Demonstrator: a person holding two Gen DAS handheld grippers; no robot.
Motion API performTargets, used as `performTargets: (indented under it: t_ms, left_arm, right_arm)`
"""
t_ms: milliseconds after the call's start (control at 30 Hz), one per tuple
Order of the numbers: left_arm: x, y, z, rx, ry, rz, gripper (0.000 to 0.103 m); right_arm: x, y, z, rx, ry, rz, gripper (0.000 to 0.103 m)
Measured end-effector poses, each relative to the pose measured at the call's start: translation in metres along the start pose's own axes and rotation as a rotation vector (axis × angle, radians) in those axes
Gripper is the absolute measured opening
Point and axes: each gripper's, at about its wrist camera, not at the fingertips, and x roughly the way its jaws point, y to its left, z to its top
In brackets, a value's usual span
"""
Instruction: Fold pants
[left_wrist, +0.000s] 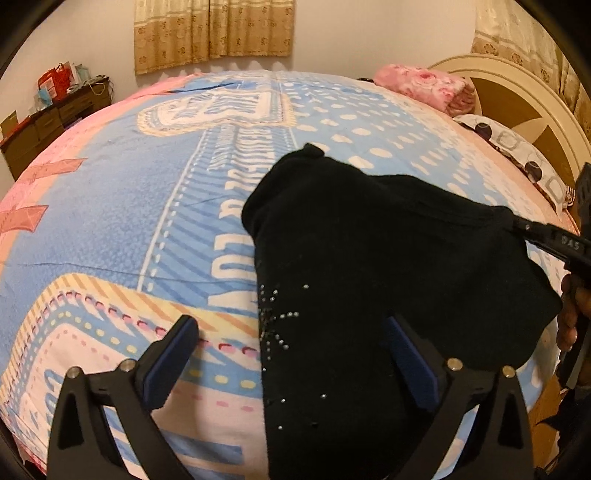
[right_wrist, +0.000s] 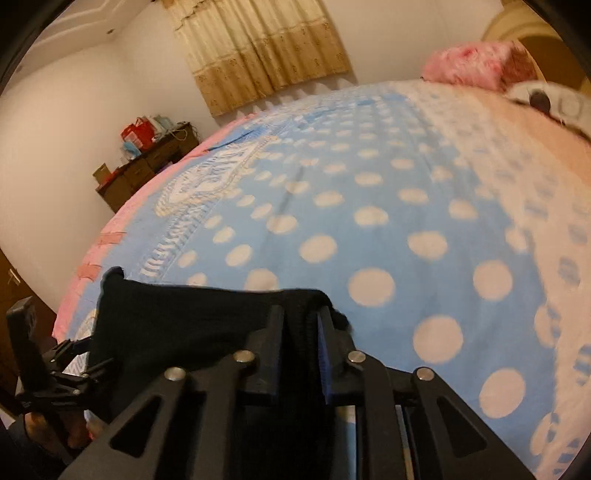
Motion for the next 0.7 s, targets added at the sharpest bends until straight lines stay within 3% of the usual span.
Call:
performTargets:
  t_ms: [33,100,133,300,400,533,700]
  left_arm:
    - [-0.001,0.000,0.000,0.000,-0.002,0.002,0.103]
    - [-0.001,-0.002,0.000,0.008,-0.007,0.008,0.103]
    - [-0.002,-0.002,0.000,0.009,-0.011,0.008,0.103]
    - [-0.005,-0.002,0.000,0.004,-0.017,0.010,0.103]
    - [-0.011,0.001,0.000,-0.012,-0.014,0.012,0.103]
    - [-0.020,0.009,-0.004,-0.032,-0.017,0.012,0.103]
    - [-0.023,0.019,-0.007,-0.062,-0.004,-0.013,0.103]
  right_arm:
    - [-0.004,-0.001,0.000,0.004,-0.015,-0.007,0.039]
    - [-0.018,0.000,0.000,-0.011,-0.058,-0.122,0.067]
    - [-0.029,0.000,0.000,-0.012,-0.094,-0.130,0.067]
    - [-0.077,0.032,-0.017,-0.101,-0.199,0.043,0.067]
    - [-0.065,0.056,-0.035,-0.176,-0.107,0.166,0.067]
    - [-0.032,0.053,-0.060,-0.208,0.060,0.082,0.065]
    - [-0.045,0.065,-0.026,-0.212,0.020,0.144,0.064]
